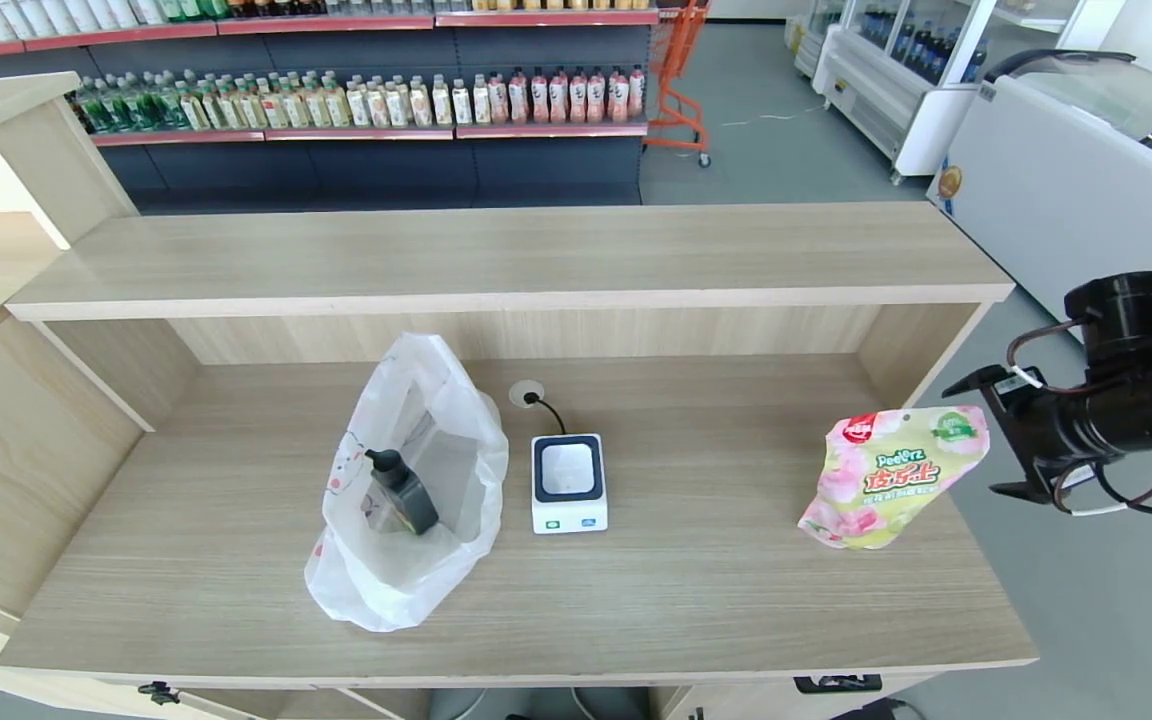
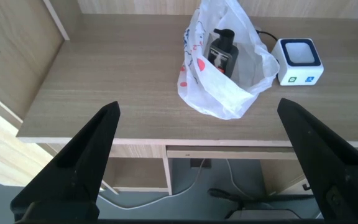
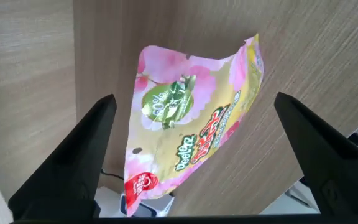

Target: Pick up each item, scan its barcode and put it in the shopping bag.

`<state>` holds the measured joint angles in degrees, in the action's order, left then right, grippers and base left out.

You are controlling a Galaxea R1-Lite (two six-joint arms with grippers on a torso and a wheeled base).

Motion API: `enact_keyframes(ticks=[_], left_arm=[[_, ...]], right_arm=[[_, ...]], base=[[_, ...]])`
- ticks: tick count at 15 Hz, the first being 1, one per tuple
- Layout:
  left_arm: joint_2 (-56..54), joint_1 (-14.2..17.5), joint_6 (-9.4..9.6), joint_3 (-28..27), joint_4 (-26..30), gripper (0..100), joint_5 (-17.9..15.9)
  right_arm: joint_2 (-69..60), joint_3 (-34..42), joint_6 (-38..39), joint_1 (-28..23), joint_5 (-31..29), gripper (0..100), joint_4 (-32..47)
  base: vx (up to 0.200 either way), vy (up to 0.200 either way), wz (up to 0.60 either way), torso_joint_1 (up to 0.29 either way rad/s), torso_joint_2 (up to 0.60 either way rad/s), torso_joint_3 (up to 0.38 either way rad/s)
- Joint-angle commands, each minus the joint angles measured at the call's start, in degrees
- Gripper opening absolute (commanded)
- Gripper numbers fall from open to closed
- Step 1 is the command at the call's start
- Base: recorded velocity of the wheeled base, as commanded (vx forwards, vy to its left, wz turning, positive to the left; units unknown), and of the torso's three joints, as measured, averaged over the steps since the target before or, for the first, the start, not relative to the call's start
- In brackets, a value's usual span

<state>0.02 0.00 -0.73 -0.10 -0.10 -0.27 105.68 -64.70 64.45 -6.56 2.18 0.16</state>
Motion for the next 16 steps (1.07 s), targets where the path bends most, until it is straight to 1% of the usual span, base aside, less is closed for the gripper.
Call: enact_keyframes(ticks=[1, 5, 6, 7, 8, 10, 11, 16], left_arm=[[0.0, 0.0, -0.06, 0.0, 0.0, 100, 0.0], [0.0, 0.0, 0.03, 0.0, 0.0, 100, 0.0], [0.0, 0.0, -0.06, 0.0, 0.0, 100, 0.0], [0.0, 0.0, 0.03, 0.0, -0.1, 100, 0.0], [0.0, 0.0, 0.03, 0.0, 0.0, 100, 0.0], [0.0, 0.0, -0.06, 0.0, 0.0, 100, 0.0], [0.0, 0.0, 0.03, 0.0, 0.0, 100, 0.0], [0.0, 0.0, -0.06, 0.0, 0.0, 100, 0.0]], right_arm=[[5.9, -0.3, 0.1, 1.1, -0.1, 100, -3.3], [11.0, -2.1, -0.1, 3.6, -0.6, 100, -4.6], [12.8, -2.7, -0.5, 5.1, -2.3, 100, -4.6], [13.9, -3.5, -0.6, 6.5, -2.8, 100, -4.6], [14.5, -4.0, -0.6, 6.8, -2.8, 100, -4.6], [16.8, -6.1, -2.1, 8.2, -3.5, 100, -4.6], [18.2, -7.1, -3.1, 8.8, -4.9, 100, -4.6], [20.6, -7.1, -8.9, 10.2, -6.7, 100, -4.5]], base=[[0.0, 0.0, 0.0, 0.0, 0.0, 0.0], [0.0, 0.0, 0.0, 0.0, 0.0, 0.0], [0.0, 0.0, 0.0, 0.0, 0.0, 0.0], [0.0, 0.0, 0.0, 0.0, 0.0, 0.0], [0.0, 0.0, 0.0, 0.0, 0.0, 0.0], [0.0, 0.0, 0.0, 0.0, 0.0, 0.0], [0.0, 0.0, 0.0, 0.0, 0.0, 0.0], [0.0, 0.0, 0.0, 0.0, 0.0, 0.0]])
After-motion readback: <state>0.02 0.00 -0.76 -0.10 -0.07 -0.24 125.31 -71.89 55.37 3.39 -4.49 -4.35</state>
